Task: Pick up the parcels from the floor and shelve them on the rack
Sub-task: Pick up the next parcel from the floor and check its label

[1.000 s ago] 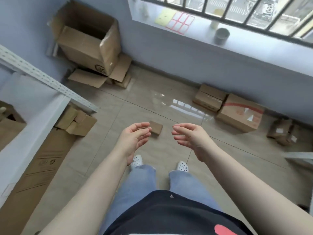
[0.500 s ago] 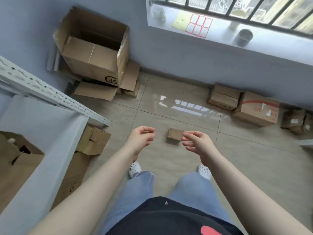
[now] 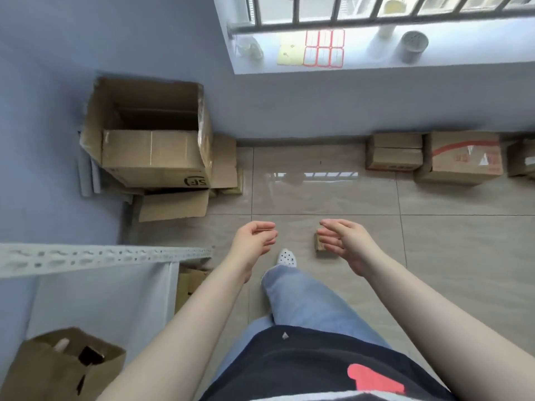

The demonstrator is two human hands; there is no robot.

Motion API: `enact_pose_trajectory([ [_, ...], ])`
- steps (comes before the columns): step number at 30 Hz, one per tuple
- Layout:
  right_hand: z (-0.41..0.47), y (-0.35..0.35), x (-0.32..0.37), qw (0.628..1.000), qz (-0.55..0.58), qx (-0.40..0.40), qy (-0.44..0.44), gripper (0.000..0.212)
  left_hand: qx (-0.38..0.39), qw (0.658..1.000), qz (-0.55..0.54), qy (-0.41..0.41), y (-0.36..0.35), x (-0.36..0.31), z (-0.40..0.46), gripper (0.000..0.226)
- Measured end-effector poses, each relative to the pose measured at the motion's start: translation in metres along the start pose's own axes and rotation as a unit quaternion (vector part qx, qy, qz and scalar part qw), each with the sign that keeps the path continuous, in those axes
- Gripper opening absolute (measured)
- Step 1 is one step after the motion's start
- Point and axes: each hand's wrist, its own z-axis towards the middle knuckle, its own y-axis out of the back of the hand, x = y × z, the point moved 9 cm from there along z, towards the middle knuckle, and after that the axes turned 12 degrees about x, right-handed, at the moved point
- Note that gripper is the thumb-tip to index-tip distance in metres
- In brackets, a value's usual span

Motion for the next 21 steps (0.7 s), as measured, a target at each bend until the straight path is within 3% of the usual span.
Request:
enact_pose_trajectory([
  [6,0.031,0.011,0.036,0.997,0.062,-0.037,0.003,0.009,0.022,0.997,0.070,-0.006,0.010,-0.068,0.033,0.018],
  [11,0.026,0.047,0.049,0.986,0.131,-0.095,0.025,0.009,0.104,0.983,0.152,0.020,-0.045,-0.103,0.075,0.019],
  [17,0.010,0.083,0.031,0.946,0.254,-0.195,0.041,0.007,0.243,0.922,0.298,0.049,-0.137,-0.121,0.121,0.019],
  [21,0.006,0.089,0.019,0.916,0.307,-0.256,0.045,0.009,0.331,0.851,0.401,0.075,-0.181,-0.113,0.139,0.016],
])
